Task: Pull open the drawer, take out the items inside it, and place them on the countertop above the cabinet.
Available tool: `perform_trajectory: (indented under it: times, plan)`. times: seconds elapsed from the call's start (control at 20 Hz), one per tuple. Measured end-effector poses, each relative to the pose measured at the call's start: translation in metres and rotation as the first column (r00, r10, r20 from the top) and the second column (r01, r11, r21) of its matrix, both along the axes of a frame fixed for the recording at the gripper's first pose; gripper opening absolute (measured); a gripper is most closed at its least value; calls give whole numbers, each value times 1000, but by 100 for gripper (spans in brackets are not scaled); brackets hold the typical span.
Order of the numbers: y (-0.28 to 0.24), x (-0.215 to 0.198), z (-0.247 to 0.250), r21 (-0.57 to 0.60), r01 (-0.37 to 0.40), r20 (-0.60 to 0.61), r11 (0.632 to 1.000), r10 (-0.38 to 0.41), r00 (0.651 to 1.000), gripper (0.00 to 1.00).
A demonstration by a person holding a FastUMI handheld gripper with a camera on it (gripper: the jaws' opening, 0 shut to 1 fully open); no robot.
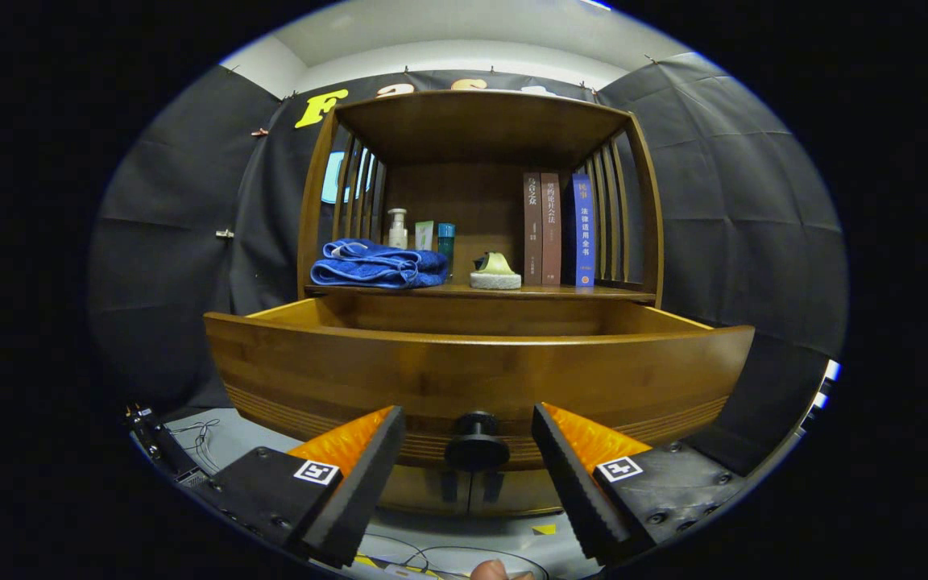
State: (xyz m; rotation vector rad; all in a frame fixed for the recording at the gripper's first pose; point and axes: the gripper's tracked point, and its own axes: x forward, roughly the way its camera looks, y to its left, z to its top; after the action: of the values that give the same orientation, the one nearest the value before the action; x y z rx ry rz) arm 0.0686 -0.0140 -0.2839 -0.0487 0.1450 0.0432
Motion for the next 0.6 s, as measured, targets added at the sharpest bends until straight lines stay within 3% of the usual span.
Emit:
perform_trajectory:
  times: [0.6]
  plan:
    - [2,22,-7,-8,44,-12,999,-44,999,99]
